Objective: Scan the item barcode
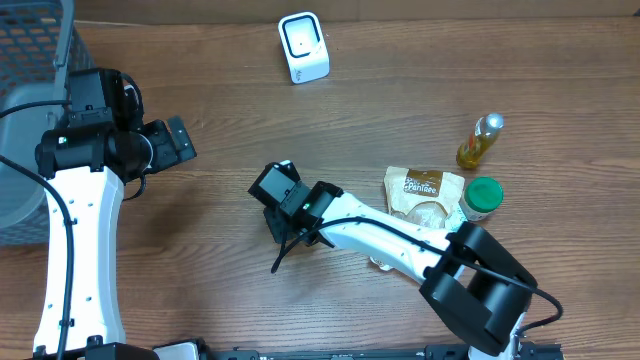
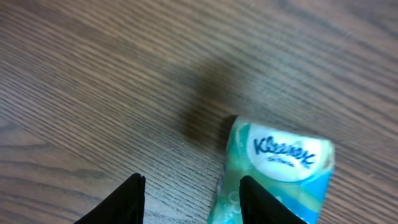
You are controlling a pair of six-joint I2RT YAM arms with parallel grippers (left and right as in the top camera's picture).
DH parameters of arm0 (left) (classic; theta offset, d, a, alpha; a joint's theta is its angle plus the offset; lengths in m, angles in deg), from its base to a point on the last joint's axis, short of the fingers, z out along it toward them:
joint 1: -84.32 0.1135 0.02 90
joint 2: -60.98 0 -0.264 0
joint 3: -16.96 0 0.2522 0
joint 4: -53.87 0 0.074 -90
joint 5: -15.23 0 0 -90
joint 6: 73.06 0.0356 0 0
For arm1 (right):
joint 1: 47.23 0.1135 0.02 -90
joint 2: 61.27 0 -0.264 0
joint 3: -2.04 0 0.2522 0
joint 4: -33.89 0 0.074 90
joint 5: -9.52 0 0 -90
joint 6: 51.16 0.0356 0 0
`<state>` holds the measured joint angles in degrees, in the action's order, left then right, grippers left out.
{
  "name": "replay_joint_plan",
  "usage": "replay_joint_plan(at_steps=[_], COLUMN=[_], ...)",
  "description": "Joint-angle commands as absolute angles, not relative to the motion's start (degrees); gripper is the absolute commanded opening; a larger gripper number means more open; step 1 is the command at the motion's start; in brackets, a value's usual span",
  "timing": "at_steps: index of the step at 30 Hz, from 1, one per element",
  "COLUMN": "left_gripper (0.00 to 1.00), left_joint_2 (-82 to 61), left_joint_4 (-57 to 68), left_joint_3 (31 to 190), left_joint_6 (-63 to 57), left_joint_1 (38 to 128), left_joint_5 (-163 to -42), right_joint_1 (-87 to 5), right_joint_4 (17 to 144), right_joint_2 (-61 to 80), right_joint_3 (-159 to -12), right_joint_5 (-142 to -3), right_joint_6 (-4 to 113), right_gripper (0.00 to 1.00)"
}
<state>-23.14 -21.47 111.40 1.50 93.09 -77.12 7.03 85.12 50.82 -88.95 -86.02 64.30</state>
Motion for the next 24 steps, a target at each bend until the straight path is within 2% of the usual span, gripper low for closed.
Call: replay_joint_plan(at_steps=[1,21,24], left_gripper=[0.99,1.0,0.99], left_joint_2=[-22.66,-22.66,-22.66], left_joint_4=[-21.38,-21.4,-21.4], left_joint_3=[112.19,112.19,112.19], left_joint_6=[1.11,1.11,1.11], left_joint_1=[93.29,93.29,93.29], left_joint_5=[-77.67,-77.67,-77.67], right_joint_1=[7.51,7.51,7.54], right_joint_4=[84.71,86.54,85.3], right_joint_2=[51.41,54.8,54.78], right_joint_3=[-88.53,-88.53,-88.8], right_joint_5=[-88.17,-91.88,-91.88], right_joint_6=[64.32,64.32,64.21], right_gripper=[0.46,0.47,0.54])
